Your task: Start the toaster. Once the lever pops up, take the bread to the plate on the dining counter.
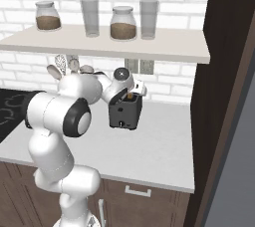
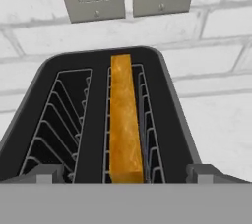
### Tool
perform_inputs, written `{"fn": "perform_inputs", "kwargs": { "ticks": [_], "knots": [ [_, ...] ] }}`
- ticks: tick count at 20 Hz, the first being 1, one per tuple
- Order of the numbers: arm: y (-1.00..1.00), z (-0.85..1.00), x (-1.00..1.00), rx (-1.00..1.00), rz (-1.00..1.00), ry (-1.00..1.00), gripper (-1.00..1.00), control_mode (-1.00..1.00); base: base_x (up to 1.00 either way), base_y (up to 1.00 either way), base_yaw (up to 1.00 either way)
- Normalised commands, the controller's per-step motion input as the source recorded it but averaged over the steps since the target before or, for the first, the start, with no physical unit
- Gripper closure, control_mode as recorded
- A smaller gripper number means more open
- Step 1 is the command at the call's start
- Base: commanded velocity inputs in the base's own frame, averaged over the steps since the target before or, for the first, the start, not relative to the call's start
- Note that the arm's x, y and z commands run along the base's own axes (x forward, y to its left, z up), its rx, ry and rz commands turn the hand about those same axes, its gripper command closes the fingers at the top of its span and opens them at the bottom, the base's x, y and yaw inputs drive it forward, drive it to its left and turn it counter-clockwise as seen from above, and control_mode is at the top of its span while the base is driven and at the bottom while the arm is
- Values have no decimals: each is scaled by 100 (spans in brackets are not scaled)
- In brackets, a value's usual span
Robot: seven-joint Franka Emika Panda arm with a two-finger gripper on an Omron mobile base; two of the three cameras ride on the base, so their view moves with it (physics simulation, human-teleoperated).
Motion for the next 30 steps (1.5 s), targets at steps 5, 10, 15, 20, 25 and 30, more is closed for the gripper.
{"fn": "perform_inputs", "kwargs": {
  "ticks": [5,10,15,20,25,30],
  "knots": [
    [0,-14,17,-1,-1,3,-100,-100,0,0,0],
    [0,-21,11,-1,-2,2,100,-100,0,0,0],
    [1,-23,16,-2,-1,0,100,-100,0,0,0],
    [0,-26,0,-1,-1,0,100,-100,0,0,0],
    [0,-9,0,0,-1,0,100,-100,0,0,0],
    [0,5,-9,0,0,-8,100,-100,0,0,0]
  ]
}}
